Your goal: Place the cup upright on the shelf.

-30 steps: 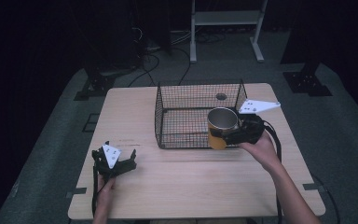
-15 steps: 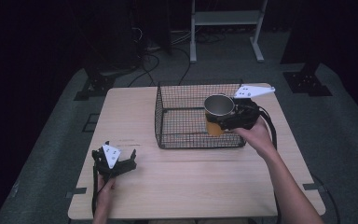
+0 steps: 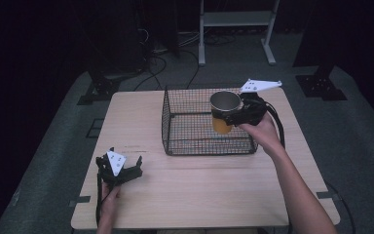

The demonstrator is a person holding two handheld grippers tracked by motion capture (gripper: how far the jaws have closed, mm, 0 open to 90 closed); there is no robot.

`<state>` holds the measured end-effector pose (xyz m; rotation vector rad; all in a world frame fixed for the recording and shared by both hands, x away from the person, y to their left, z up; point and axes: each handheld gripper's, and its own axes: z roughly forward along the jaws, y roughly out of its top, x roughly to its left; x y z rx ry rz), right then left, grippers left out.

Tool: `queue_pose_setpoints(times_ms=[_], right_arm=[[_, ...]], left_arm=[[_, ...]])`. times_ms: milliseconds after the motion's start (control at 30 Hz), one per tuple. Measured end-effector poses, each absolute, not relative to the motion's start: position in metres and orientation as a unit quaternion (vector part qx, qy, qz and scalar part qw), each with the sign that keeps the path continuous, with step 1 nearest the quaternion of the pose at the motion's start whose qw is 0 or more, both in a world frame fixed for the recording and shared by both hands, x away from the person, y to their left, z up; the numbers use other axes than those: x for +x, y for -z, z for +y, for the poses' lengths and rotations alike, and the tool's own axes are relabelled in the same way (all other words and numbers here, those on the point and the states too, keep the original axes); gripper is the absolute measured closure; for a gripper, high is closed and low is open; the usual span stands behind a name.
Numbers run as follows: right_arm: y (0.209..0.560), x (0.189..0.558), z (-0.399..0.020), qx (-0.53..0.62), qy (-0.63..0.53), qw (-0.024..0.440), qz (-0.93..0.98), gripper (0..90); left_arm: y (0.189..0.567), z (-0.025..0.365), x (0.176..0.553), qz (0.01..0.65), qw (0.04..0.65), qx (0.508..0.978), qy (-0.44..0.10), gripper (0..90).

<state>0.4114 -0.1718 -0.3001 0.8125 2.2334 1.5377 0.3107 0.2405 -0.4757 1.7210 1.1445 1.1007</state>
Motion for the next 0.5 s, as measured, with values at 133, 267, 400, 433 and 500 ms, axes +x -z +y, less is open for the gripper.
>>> queue_pose_setpoints(times_ms=[133, 267, 400, 433, 500], right_arm=[[0.3, 0.42, -0.169, 0.29, -0.532, 0.152, 0.781, 11.6], [0.3, 0.424, -0.166, 0.292, -0.53, 0.151, 0.782, 11.6], [0.301, 0.431, -0.161, 0.294, -0.528, 0.145, 0.784, 11.6], [0.302, 0.433, -0.16, 0.294, -0.526, 0.144, 0.785, 11.6], [0.303, 0.436, -0.158, 0.295, -0.525, 0.142, 0.786, 11.6]], left_arm=[[0.476, 0.24, 0.311, 0.45, 0.39, 0.677, -0.433, 0.0], [0.476, 0.241, 0.311, 0.45, 0.389, 0.677, -0.433, 0.0], [0.476, 0.24, 0.311, 0.45, 0.39, 0.676, -0.433, 0.0], [0.476, 0.24, 0.311, 0.45, 0.39, 0.677, -0.433, 0.0], [0.476, 0.241, 0.311, 0.45, 0.39, 0.677, -0.433, 0.0]])
